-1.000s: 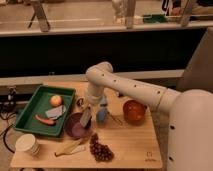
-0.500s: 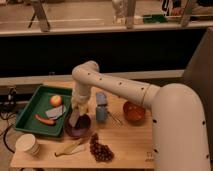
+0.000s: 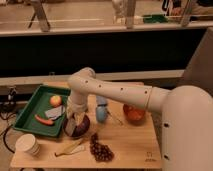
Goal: Wipe purple bowl with eraser
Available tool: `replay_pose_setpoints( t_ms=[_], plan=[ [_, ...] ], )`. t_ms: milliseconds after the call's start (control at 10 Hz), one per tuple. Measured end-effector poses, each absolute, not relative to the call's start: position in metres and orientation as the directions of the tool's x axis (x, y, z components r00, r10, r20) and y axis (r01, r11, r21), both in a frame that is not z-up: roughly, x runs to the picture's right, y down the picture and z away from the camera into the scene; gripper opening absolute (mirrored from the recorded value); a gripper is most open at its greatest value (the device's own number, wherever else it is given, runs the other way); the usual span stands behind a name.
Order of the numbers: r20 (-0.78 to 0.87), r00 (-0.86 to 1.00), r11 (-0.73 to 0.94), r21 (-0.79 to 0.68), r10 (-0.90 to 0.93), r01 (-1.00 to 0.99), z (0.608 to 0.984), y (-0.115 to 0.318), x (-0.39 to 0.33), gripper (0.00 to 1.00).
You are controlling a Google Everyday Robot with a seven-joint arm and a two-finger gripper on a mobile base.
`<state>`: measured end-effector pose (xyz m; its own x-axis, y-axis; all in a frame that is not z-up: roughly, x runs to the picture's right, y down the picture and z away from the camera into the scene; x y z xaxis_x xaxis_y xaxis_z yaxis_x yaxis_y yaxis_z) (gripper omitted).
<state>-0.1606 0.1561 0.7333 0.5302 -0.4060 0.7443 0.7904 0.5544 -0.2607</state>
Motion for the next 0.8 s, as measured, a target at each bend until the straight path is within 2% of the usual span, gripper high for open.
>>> replay_pose_setpoints(
  t_ms=[300, 800],
  plan=[
    [0.731, 0.536, 0.545, -0.268, -0.422, 0.795, 0.726, 0.163, -0.119, 0.0],
    [0.691, 0.574, 0.55, -0.299, -0.44, 0.78, 0.758, 0.129, -0.099, 0.0]
  ],
)
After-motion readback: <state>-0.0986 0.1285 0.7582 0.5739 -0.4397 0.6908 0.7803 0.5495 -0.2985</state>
